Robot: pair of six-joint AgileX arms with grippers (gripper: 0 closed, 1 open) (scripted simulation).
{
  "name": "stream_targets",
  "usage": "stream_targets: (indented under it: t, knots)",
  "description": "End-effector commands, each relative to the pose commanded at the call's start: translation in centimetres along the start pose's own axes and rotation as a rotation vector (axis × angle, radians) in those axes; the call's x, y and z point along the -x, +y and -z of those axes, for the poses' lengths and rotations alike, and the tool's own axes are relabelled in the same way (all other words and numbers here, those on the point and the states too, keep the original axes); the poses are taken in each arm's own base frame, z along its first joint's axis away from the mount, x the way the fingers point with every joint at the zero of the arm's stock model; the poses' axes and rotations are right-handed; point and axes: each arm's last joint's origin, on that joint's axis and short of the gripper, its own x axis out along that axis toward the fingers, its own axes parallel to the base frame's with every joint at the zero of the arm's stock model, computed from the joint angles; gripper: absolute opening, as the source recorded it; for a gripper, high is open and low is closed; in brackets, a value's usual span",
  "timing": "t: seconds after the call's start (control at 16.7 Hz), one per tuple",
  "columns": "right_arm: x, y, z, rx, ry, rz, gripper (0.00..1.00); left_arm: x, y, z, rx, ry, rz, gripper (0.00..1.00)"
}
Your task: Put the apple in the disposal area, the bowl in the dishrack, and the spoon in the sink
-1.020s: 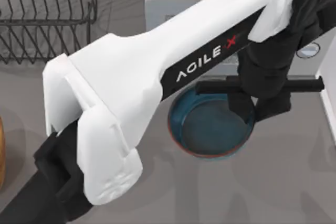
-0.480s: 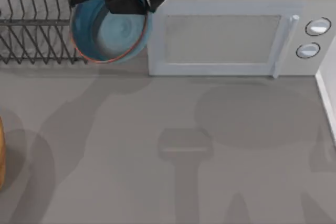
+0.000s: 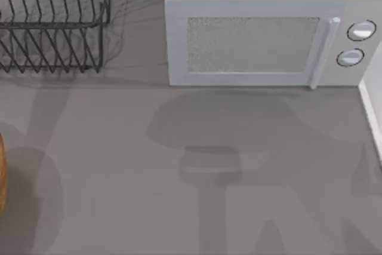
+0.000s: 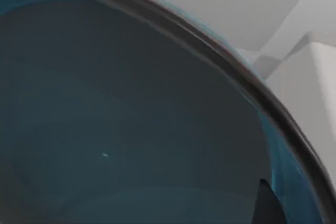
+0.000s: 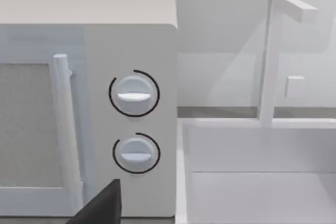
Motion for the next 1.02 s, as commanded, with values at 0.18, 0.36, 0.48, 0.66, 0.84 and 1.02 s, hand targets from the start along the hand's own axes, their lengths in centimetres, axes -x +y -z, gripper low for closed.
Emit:
stream_targets:
  t: [0.18, 0.36, 0.48, 0.66, 0.84, 1.02]
  knots:
    - [0.0, 0.0, 0.0, 0.0, 0.0, 0.0, 1.0, 4.9, 2.8, 0.5, -0.116, -0.241, -0.01, 0.0]
    - [0.0, 0.0, 0.0, 0.0, 0.0, 0.0, 1.0, 8.6, 4.1, 1.4, -0.238, -0.428, -0.031, 0.0]
    - [0.0, 0.0, 0.0, 0.0, 0.0, 0.0, 1.0, 10.0, 4.4, 1.9, -0.297, -0.503, -0.045, 0.0]
    - [0.0, 0.0, 0.0, 0.0, 0.0, 0.0, 1.0, 10.4, 4.6, 2.3, -0.322, -0.53, -0.052, 0.0]
    - [0.0, 0.0, 0.0, 0.0, 0.0, 0.0, 1.0, 10.4, 4.6, 2.3, -0.322, -0.53, -0.052, 0.0]
    - [0.0, 0.0, 0.0, 0.0, 0.0, 0.0, 1.0, 10.0, 4.6, 2.1, -0.322, -0.528, -0.051, 0.0]
